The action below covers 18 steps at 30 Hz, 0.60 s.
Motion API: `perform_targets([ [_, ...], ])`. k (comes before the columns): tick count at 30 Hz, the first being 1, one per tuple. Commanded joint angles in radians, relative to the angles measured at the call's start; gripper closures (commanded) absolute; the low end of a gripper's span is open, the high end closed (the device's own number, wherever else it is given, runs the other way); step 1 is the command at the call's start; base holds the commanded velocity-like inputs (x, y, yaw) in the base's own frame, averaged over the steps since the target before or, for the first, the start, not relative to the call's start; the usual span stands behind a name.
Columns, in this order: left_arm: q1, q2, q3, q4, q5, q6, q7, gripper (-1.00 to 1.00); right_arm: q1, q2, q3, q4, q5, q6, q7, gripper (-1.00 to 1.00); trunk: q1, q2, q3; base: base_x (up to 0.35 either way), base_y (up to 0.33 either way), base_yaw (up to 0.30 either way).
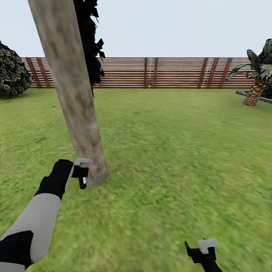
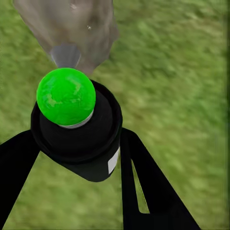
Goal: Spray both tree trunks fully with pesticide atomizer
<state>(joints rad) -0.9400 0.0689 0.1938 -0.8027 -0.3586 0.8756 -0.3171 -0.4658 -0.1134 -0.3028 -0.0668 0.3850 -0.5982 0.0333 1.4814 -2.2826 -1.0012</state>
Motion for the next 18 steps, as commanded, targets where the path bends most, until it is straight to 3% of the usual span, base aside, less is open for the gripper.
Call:
perform_targets([
  [1, -0.001, -0.001, 0.003, -0.001, -0.011, 0.003, -0.009, 1.0, 0.0, 0.0, -0.009, 0.001, 0.006, -0.003, 0.003, -1.0, 0.0, 0.0, -0.001, 0.001, -0.274, 0.175],
  [8, -0.004, -0.007, 0.004, -0.001, -0.009, 0.002, -0.006, 1.0, 0.0, 0.001, -0.009, 0.001, 0.006, -0.003, 0.003, -1.0, 0.0, 0.0, -0.001, 0.029, -0.275, 0.26],
  [11, -0.01, -0.049, 0.003, -0.001, -0.011, 0.002, -0.004, 1.0, 0.0, 0.001, -0.009, 0.001, 0.006, -0.003, 0.003, -1.0, 0.0, 0.0, -0.001, 0.113, -0.271, 0.27],
  [14, -0.011, -0.066, 0.003, -0.001, -0.013, 0.002, -0.001, 1.0, 0.0, 0.001, -0.009, 0.001, 0.006, -0.003, 0.003, -1.0, 0.0, 0.0, -0.001, 0.196, -0.223, 0.166],
  [18, -0.011, -0.042, 0.008, -0.024, -0.016, 0.003, -0.001, 1.0, 0.0, 0.001, -0.009, 0.001, 0.006, -0.003, 0.003, -1.0, 0.0, 0.0, -0.001, 0.268, -0.173, 0.022],
])
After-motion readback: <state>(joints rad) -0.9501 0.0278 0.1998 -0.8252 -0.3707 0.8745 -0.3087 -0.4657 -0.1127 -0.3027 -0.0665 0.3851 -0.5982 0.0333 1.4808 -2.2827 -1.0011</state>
